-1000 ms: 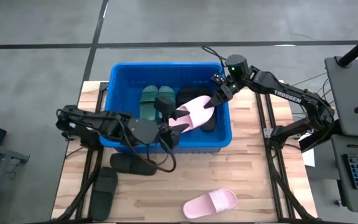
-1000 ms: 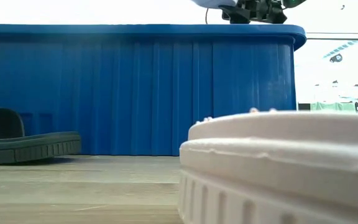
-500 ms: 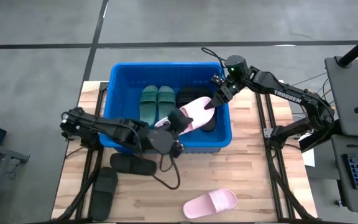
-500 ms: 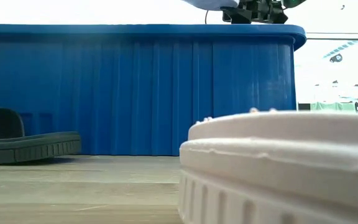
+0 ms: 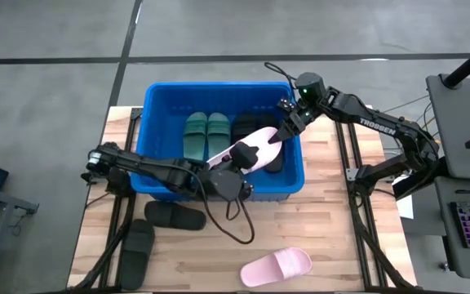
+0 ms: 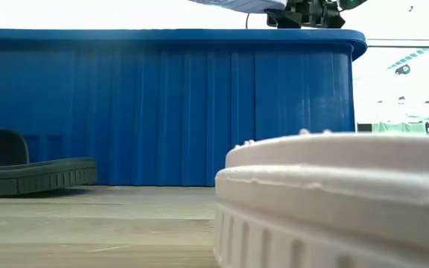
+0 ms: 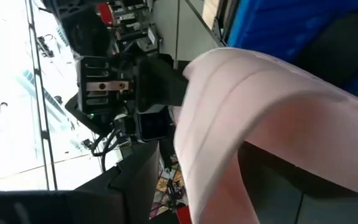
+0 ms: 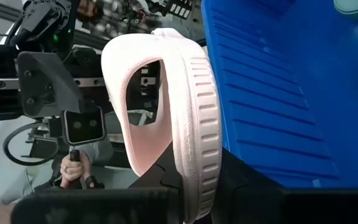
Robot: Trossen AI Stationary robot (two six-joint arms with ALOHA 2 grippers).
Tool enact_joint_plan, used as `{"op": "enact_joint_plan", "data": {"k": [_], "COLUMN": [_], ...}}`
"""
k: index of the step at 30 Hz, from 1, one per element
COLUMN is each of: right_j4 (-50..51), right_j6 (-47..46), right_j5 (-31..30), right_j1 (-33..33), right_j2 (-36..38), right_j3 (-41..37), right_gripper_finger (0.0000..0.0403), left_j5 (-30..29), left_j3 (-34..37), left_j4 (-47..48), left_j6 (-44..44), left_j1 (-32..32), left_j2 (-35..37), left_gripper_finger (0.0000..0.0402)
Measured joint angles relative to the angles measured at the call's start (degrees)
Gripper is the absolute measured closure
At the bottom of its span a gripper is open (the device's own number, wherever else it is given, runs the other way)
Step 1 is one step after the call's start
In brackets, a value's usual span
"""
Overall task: Pick and place slides into bin
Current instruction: Put the left pink slide into the blue bin
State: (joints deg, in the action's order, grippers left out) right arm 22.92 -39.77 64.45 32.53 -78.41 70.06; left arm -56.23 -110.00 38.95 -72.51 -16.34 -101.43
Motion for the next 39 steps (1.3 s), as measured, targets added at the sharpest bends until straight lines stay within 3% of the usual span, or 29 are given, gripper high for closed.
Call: {"op": "enact_joint_plan", "data": {"k": [6, 16, 21, 28, 33, 36, 39], "right_j4": [0.00, 0.01, -1.19, -2.65, -2.58, -2.45, -2.29], "right_j6": [0.00, 0.76, 1.23, 2.05, 3.07, 3.37, 4.05], "right_j5": [0.07, 0.13, 0.11, -4.41, -7.92, -10.22, -12.48], "right_j1": [-0.02, 0.04, 0.09, 0.76, 2.54, 3.42, 4.00], "right_j2": [-0.01, 0.02, 0.04, 0.15, 0.13, 0.07, 0.07], "right_j3": [0.00, 0.00, 0.00, 0.14, 1.72, 3.54, 6.17], "right_gripper_finger": [0.0375, 0.0375, 0.0371, 0.0277, 0.0229, 0.0217, 0.0215], "left_j5": [3.85, 3.61, 2.07, -4.10, -8.20, -10.28, -10.25], "left_j3": [0.00, 0.20, 0.20, 0.22, 0.22, 0.21, -0.52], "left_j4": [-3.69, -3.93, -4.56, -5.48, -5.78, -5.72, -5.59], "left_j6": [-1.42, -2.86, -2.51, -0.42, 4.62, 7.72, 16.32], "left_j1": [0.45, 2.01, 1.99, 2.03, 2.07, 2.27, 2.84], "left_j2": [-0.07, -0.55, -0.55, -0.55, -0.38, -0.06, 0.39], "left_gripper_finger": [0.0239, 0.0390, 0.0399, 0.0400, 0.0401, 0.0401, 0.0401]}}
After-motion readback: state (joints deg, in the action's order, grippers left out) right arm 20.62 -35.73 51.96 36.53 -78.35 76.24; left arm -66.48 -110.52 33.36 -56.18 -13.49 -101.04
